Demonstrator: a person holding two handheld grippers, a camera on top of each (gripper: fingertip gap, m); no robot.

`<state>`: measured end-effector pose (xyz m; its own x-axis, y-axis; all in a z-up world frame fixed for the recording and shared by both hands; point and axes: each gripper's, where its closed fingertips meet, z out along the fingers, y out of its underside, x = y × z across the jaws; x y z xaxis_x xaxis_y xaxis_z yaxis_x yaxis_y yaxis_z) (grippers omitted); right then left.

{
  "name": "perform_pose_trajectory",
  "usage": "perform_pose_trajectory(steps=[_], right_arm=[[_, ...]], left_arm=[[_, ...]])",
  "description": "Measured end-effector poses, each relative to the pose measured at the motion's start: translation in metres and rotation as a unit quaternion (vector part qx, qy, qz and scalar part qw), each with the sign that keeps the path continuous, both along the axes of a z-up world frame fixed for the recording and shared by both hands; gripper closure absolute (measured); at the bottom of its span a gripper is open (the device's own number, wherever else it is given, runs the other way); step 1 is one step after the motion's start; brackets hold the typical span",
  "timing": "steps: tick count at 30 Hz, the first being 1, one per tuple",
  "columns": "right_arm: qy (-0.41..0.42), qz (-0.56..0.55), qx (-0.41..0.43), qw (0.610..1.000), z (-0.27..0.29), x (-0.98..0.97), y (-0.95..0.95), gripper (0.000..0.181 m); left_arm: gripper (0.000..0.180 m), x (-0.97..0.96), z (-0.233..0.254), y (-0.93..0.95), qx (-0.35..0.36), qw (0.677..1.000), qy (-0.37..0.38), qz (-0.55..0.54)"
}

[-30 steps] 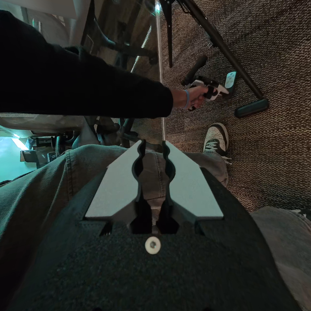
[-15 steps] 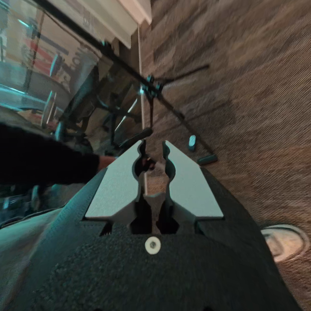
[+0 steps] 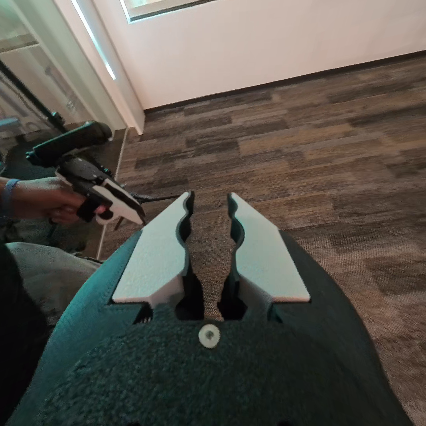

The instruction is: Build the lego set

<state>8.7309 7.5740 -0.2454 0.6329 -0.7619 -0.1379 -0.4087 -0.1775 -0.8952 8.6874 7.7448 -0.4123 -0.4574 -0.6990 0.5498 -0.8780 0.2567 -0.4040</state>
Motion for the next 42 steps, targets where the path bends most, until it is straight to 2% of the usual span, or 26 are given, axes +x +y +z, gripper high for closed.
perform_pose_trajectory(steps=[1, 7, 11, 14, 15, 17, 20, 22, 27, 33, 42], right_arm=[[-0.002, -0.017, 0.005, 1.0, 0.014, 0.0, -0.018, 0.146], [-0.036, -0.13, -0.015, 0.991, 0.065, 0.008, -0.108, 0.134], [-0.02, -0.194, 0.001, 0.981, 0.07, 0.035, -0.147, 0.113], [-0.022, -0.238, 0.027, 0.971, 0.071, 0.072, -0.172, 0.117], [-0.05, -0.252, 0.021, 0.966, 0.08, 0.087, -0.18, 0.117], [-0.134, -0.271, 0.01, 0.953, 0.111, 0.123, -0.191, 0.12], [-0.18, -0.301, -0.044, 0.935, 0.13, 0.191, -0.209, 0.125], [-0.16, -0.304, -0.066, 0.937, 0.13, 0.243, -0.216, 0.125], [-0.101, -0.306, -0.006, 0.947, 0.141, 0.369, -0.22, 0.123], [-0.057, -0.304, 0.0, 0.951, 0.112, 0.483, -0.248, 0.131], [-0.039, -0.331, 0.015, 0.943, 0.057, 0.687, -0.411, 0.129]], left_arm=[[0.152, 0.016, 0.021, -0.016, -0.01, 1.0, -0.02, -0.005], [0.153, 0.108, 0.138, -0.103, -0.064, 0.984, -0.159, -0.042], [0.154, 0.172, 0.203, -0.149, -0.099, 0.96, -0.254, -0.061], [0.154, 0.223, 0.232, -0.175, -0.126, 0.944, -0.296, -0.074], [0.154, 0.242, 0.237, -0.182, -0.132, 0.94, -0.304, -0.08], [0.154, 0.282, 0.244, -0.193, -0.134, 0.933, -0.32, -0.098], [0.155, 0.351, 0.256, -0.2, -0.137, 0.924, -0.34, -0.114], [0.155, 0.397, 0.264, -0.202, -0.138, 0.924, -0.332, -0.131], [0.155, 0.507, 0.281, -0.215, -0.135, 0.924, -0.309, -0.182], [0.155, 0.637, 0.283, -0.275, -0.136, 0.919, -0.305, -0.21], [0.155, 0.824, 0.244, -0.469, -0.147, 0.92, -0.261, -0.254]])
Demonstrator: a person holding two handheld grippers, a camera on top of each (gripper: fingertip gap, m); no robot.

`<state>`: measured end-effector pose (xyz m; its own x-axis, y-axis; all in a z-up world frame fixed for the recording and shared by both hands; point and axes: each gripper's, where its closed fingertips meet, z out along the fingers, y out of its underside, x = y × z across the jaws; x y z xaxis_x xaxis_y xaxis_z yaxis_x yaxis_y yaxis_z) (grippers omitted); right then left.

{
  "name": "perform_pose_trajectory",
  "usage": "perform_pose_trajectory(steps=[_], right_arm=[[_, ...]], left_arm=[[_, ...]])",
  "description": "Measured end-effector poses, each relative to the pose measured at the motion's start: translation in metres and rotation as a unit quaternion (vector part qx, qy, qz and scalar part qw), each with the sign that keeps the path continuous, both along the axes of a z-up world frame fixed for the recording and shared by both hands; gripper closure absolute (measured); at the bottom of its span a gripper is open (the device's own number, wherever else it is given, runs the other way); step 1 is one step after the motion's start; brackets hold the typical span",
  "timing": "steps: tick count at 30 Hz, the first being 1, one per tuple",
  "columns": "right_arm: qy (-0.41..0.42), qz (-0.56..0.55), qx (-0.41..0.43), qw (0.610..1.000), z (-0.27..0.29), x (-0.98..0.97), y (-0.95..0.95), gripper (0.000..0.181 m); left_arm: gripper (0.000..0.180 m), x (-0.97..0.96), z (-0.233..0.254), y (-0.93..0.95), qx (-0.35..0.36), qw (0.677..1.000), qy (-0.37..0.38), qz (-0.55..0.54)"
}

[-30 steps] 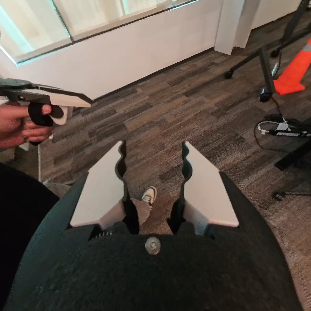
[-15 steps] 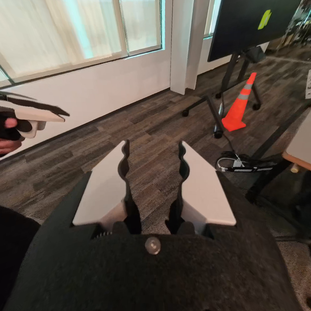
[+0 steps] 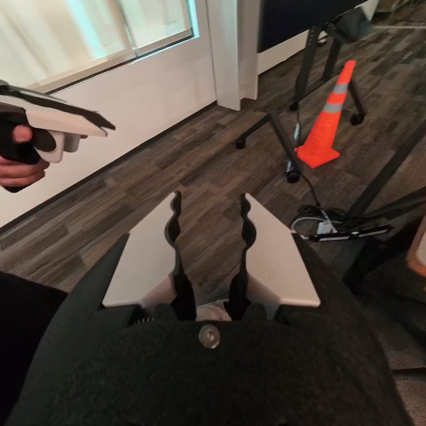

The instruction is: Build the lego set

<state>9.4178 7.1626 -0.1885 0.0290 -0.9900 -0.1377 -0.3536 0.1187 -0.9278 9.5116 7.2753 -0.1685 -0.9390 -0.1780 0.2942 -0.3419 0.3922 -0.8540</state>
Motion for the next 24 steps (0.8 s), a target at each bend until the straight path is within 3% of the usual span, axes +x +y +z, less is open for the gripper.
perform_pose_trajectory(steps=[3, 12, 18, 24], right_arm=[[0.01, -0.023, -0.006, 1.0, 0.006, 0.066, -0.082, 0.127], [0.007, -0.032, -0.009, 0.999, 0.055, 0.236, -0.286, 0.128], [0.009, -0.069, -0.01, 0.998, 0.037, 0.361, -0.397, 0.129], [-0.003, -0.092, -0.008, 0.996, 0.028, 0.522, -0.495, 0.129]], left_arm=[[0.155, 0.07, -0.003, -0.078, 0.03, 0.999, 0.006, -0.016], [0.155, 0.271, 0.045, -0.285, 0.02, 0.999, -0.023, -0.031], [0.154, 0.391, 0.029, -0.409, 0.014, 0.997, -0.02, -0.072], [0.154, 0.527, 0.015, -0.55, 0.012, 0.986, -0.095, -0.135]])
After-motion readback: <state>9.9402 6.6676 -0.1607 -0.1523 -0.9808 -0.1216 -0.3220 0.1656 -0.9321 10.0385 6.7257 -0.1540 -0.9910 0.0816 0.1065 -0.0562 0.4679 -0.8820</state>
